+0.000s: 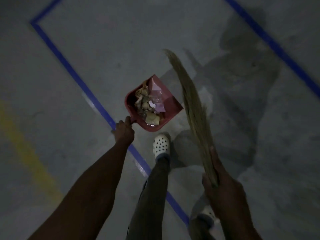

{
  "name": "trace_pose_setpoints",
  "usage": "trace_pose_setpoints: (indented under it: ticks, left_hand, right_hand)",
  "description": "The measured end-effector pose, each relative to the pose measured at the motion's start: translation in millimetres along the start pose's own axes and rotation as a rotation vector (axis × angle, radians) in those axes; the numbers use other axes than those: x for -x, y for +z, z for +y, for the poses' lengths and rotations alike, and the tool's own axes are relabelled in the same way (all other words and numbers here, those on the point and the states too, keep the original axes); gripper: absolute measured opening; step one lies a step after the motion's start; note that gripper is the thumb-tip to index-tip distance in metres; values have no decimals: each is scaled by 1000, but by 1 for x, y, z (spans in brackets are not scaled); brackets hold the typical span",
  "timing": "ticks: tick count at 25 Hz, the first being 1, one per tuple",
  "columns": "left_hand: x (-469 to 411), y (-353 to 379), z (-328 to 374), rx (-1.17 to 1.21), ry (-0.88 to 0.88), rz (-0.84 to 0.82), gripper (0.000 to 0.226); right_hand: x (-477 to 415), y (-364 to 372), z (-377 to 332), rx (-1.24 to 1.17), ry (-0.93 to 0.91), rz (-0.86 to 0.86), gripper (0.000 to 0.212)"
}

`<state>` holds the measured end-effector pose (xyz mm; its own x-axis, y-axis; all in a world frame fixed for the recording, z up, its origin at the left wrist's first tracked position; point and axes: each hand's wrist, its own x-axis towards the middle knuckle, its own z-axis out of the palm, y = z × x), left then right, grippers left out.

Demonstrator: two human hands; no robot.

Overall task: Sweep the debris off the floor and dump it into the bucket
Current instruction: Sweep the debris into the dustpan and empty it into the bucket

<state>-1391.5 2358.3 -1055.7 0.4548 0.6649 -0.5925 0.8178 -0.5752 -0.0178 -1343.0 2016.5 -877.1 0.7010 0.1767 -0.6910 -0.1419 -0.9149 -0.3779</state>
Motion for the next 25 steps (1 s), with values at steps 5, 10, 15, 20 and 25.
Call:
trace_pose_setpoints:
  ticks: [5,10,15,20,25]
  left_hand:
    - [181,-37,-13,155,-139,-61,41]
    - [356,-56,-26,363,-238,-86,40]
    - [479,-53,-41,498,-292,-85,38]
    - [520,-81,-23,444,-217,-90,37]
    - [488,-136,20,354,-16,-43,34]
  right_hand:
    - [74,-74,18,35,-162,-27,84]
    - [173,-130,45,61,-227,-129,82]
    - [256,-156,81,-54,-211,-152,78]
    - [291,-172,91,-145,-206,-99,78]
    - [276,-195,63,-242,-153,-14,79]
